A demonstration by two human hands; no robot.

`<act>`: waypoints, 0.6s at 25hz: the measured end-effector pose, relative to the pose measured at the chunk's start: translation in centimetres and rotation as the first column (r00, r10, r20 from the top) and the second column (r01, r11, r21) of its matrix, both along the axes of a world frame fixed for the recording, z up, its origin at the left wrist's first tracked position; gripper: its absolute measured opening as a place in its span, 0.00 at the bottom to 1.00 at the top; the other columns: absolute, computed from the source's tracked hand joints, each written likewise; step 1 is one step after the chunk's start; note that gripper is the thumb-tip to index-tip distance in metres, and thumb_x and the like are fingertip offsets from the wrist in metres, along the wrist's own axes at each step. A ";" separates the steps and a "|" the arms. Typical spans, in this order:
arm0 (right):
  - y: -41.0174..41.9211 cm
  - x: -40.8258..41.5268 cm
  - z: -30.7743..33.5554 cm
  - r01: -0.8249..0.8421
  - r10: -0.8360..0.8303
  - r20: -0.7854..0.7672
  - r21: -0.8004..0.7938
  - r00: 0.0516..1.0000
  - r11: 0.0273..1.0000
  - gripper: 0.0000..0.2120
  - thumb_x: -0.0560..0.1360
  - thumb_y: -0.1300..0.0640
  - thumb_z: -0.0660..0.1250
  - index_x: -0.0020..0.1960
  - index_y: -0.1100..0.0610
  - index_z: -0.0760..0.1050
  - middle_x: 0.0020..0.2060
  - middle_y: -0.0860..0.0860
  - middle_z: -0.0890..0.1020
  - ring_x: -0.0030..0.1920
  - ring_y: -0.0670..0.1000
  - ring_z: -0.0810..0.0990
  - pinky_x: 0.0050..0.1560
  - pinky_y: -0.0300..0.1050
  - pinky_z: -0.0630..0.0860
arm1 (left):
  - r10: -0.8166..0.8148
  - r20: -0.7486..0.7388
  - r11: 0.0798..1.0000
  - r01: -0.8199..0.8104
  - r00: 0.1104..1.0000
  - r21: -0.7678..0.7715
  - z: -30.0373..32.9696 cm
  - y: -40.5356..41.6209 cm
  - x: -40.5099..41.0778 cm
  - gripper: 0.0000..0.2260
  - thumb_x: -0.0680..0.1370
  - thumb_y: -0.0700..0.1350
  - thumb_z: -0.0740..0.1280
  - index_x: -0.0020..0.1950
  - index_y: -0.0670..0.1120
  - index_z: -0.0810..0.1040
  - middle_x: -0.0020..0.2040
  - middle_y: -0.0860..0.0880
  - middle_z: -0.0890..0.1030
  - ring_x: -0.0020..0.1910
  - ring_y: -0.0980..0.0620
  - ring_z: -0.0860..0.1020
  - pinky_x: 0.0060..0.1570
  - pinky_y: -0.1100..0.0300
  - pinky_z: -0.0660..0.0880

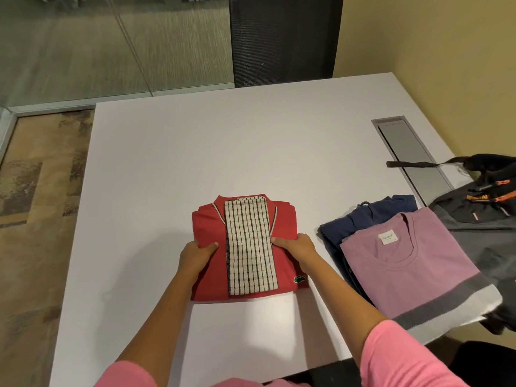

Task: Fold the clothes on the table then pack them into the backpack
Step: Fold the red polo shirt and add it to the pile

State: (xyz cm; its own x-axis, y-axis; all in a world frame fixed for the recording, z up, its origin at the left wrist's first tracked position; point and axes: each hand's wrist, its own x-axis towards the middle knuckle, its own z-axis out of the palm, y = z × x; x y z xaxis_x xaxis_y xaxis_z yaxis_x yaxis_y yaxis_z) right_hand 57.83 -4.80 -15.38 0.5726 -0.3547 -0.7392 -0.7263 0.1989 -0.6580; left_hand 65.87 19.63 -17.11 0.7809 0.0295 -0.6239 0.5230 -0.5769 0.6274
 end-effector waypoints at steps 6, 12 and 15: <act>-0.3 -0.9 2.7 -0.095 0.067 0.155 0.187 0.986 0.978 0.20 0.70 0.69 0.69 0.59 0.55 0.73 0.52 0.57 0.82 0.49 0.58 0.82 0.48 0.53 0.80 | -0.032 0.052 0.956 0.045 0.998 -0.288 3.0 -2.1 -1.5 0.19 0.75 0.42 0.69 0.66 0.47 0.70 0.56 0.46 0.80 0.51 0.49 0.81 0.49 0.52 0.79; -5.9 -3.4 8.9 -0.190 0.186 0.251 -0.009 0.950 0.982 0.27 0.71 0.68 0.69 0.66 0.49 0.69 0.52 0.52 0.81 0.50 0.54 0.82 0.47 0.48 0.79 | -0.050 0.037 0.799 0.062 0.998 -0.599 7.2 -7.5 -4.1 0.30 0.69 0.42 0.72 0.69 0.51 0.66 0.59 0.47 0.79 0.52 0.51 0.82 0.44 0.58 0.79; -11.3 -5.6 12.2 -0.198 0.221 0.215 -0.121 0.951 0.973 0.24 0.72 0.68 0.69 0.61 0.45 0.72 0.51 0.53 0.82 0.49 0.55 0.82 0.48 0.51 0.80 | -0.091 0.027 0.715 0.084 0.996 -0.694 8.9 -12.2 -5.9 0.34 0.66 0.42 0.71 0.70 0.53 0.64 0.59 0.48 0.79 0.54 0.50 0.81 0.49 0.53 0.80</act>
